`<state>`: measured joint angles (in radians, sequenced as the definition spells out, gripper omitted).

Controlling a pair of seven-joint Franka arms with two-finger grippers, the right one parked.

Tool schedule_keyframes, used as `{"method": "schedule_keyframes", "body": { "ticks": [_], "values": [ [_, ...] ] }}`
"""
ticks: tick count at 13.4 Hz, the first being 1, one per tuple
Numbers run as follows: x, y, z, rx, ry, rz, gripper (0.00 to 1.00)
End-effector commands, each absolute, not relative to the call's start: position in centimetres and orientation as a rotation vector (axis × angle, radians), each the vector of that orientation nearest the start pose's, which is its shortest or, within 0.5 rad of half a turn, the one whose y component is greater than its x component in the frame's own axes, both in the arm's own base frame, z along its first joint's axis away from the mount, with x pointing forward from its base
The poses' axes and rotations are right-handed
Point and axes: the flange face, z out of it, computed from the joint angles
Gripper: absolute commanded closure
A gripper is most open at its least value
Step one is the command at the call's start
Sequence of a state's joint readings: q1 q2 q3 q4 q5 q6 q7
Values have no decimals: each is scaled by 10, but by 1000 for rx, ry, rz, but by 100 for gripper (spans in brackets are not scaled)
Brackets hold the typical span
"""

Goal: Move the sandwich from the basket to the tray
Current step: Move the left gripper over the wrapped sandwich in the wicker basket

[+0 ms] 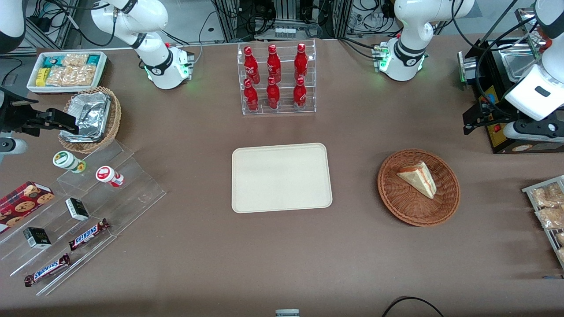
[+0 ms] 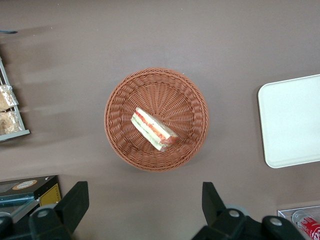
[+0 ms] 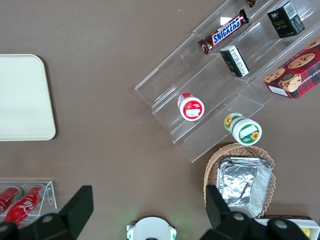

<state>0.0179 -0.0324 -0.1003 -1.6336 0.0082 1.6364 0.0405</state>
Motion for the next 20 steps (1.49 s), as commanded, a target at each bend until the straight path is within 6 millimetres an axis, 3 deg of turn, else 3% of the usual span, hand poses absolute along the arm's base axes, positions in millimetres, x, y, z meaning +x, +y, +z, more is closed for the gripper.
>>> {"method": "schedule_keyframes", "body": {
  "ticks": [1, 3, 7, 9, 15, 20],
  "values": [
    [550, -44, 621, -3112, 202, -41, 0],
    [549, -42, 620, -3110, 195, -29, 0],
    [546, -17, 620, -3113, 128, 3, 0],
    [551, -15, 605, -3114, 121, 10, 0],
    [559, -16, 502, -3120, 42, 21, 0],
    [553, -27, 437, -3137, -132, -10, 0]
  ]
}}
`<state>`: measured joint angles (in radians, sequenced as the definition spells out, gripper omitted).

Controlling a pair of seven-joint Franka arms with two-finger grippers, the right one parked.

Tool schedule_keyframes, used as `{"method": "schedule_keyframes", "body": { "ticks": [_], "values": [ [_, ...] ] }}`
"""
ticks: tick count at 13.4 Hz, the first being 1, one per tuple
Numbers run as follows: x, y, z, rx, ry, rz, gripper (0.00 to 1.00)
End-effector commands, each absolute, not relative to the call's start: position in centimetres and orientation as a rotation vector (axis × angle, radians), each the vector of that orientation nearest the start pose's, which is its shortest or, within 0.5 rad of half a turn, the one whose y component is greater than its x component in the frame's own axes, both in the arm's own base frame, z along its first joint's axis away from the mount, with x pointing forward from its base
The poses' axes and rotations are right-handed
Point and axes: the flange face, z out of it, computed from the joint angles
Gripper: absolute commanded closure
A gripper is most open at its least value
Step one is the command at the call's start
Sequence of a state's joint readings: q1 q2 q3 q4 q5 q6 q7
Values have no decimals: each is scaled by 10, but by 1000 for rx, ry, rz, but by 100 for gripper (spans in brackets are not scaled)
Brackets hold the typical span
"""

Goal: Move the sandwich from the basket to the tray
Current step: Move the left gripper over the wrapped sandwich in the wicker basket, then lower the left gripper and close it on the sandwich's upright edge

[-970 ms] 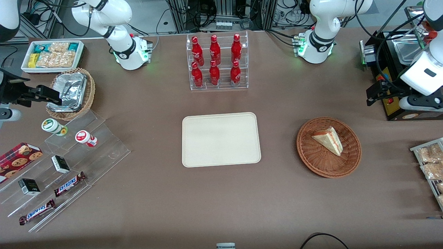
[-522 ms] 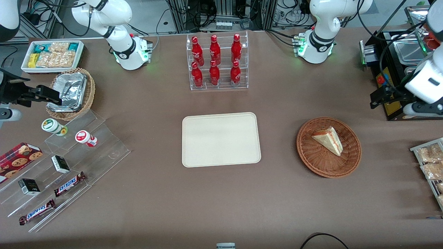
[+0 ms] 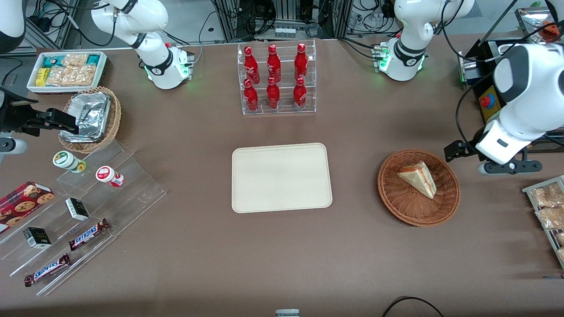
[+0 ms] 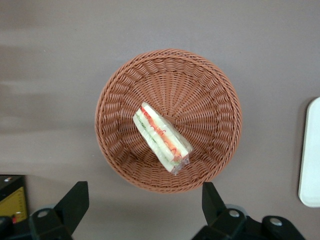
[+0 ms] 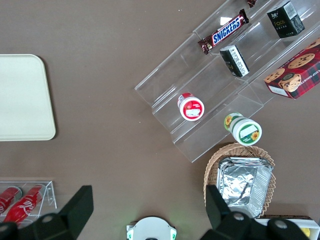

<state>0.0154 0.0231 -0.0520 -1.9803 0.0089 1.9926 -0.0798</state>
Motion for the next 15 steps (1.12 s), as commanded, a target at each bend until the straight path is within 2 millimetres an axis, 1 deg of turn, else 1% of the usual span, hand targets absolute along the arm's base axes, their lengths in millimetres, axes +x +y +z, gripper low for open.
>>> {"method": "schedule_keyframes", "body": {
  "ticks": [1, 2, 4, 5, 6, 7, 9, 12, 15],
  "values": [
    [552, -29, 427, -3135, -206, -29, 0],
    [552, -32, 418, -3132, -281, -50, 0],
    [554, -49, 401, -3128, -344, -38, 0],
    [555, -53, 391, -3121, -416, -40, 0],
    [554, -58, 381, -3115, -486, -55, 0],
    [550, -63, 370, -3114, -509, -76, 0],
    [543, -63, 357, -3118, -519, -109, 0],
    [534, -58, 342, -3106, -552, -75, 0],
    [526, -55, 321, -3101, -625, -118, 0]
  ]
}}
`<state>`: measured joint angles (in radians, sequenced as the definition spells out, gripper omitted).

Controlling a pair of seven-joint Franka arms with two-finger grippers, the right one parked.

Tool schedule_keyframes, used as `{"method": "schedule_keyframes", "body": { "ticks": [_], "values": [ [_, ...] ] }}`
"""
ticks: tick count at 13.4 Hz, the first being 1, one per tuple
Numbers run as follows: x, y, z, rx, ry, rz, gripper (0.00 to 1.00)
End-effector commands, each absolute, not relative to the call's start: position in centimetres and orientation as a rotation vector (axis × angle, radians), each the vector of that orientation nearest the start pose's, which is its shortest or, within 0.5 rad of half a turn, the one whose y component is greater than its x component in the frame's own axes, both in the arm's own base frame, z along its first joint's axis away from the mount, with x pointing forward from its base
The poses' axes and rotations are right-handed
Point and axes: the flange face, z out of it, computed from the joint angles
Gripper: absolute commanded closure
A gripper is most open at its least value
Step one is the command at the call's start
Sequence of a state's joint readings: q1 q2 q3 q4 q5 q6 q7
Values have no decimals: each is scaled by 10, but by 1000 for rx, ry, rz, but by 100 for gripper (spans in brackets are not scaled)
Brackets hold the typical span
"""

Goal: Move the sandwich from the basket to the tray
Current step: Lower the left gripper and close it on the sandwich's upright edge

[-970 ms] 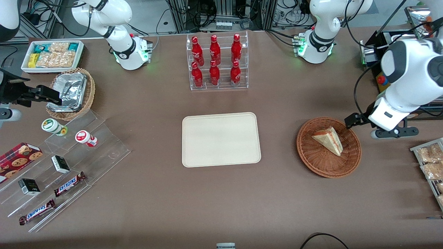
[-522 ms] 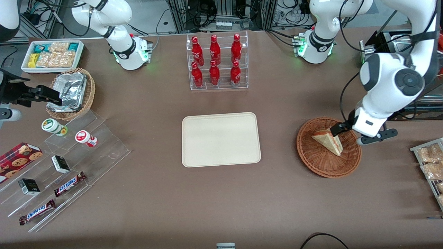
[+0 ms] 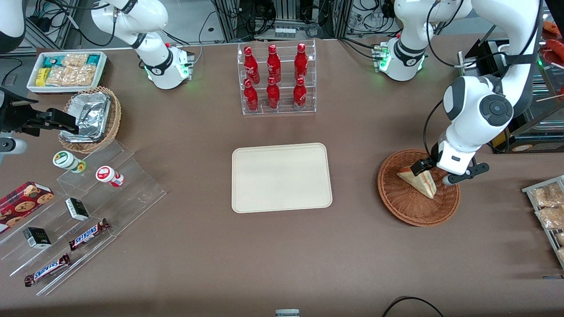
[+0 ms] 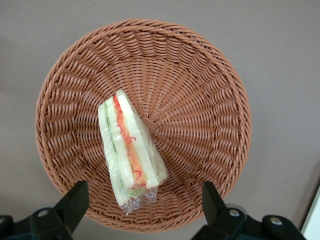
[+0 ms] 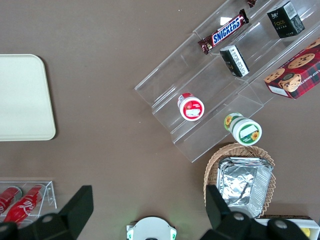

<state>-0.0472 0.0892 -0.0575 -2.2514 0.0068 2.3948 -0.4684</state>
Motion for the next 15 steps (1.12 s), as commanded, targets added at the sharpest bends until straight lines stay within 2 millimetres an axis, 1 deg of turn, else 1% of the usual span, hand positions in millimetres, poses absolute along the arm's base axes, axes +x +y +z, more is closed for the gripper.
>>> {"method": "schedule_keyframes", "body": {
  "ticks": [1, 2, 4, 6, 9, 12, 15],
  "values": [
    [522, -53, 314, -3102, -632, -130, 0],
    [518, -53, 303, -3101, -630, -125, 0],
    [512, -44, 283, -3099, -657, -146, 0],
    [512, -41, 271, -3099, -667, -150, 0],
    [510, -41, 264, -3096, -671, -134, 0],
    [512, -44, 255, -3081, -775, -157, 0],
    [513, -45, 253, -3081, -778, -156, 0]
  ]
}}
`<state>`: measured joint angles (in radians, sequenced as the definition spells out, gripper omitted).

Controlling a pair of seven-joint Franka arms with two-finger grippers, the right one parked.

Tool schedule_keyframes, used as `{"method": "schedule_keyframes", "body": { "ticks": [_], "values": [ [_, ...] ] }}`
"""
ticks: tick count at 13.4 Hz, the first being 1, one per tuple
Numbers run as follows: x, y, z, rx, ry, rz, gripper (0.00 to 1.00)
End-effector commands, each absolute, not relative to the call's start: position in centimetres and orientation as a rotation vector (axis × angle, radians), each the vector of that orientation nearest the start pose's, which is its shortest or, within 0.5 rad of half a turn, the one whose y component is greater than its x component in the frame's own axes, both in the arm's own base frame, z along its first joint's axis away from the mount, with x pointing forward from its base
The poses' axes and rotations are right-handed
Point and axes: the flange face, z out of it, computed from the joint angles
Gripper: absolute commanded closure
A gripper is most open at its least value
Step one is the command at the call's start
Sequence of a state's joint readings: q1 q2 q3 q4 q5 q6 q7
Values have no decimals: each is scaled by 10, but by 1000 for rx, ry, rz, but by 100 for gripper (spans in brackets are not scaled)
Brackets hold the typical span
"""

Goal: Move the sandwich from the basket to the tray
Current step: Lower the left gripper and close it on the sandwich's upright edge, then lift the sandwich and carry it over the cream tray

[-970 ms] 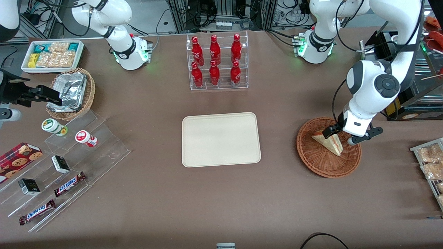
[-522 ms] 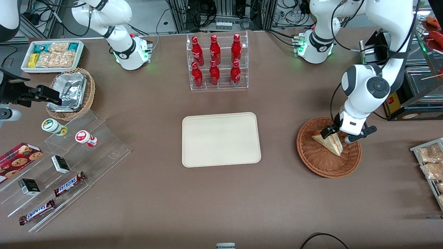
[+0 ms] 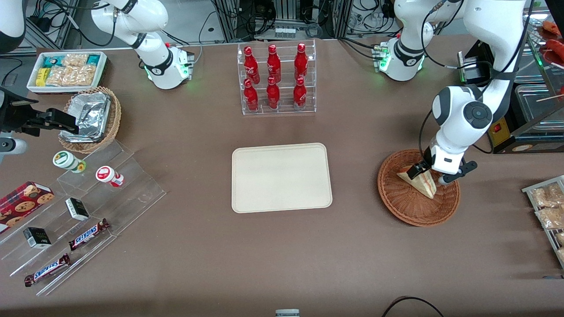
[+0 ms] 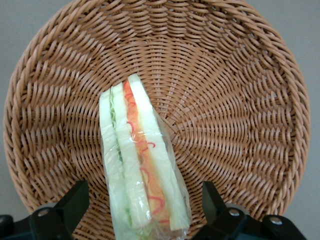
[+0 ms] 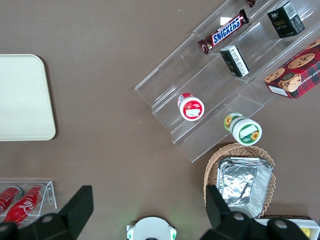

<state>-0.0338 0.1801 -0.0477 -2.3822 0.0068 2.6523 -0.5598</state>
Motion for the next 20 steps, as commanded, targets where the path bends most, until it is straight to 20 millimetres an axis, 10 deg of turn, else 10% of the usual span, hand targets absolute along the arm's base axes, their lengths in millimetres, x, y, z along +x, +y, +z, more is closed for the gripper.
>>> {"method": "schedule_keyframes", "body": {
  "ticks": [1, 3, 5, 11, 14, 20],
  "values": [
    [513, -45, 254, -3082, -778, -161, 0],
    [513, -44, 252, -3080, -785, -156, 13],
    [514, -45, 253, -3077, -800, -158, 96],
    [516, -51, 283, -3083, -747, -184, 100],
    [524, -63, 332, -3073, -682, -134, 100],
    [548, -166, 456, -3058, -278, 12, 100]
  ]
}}
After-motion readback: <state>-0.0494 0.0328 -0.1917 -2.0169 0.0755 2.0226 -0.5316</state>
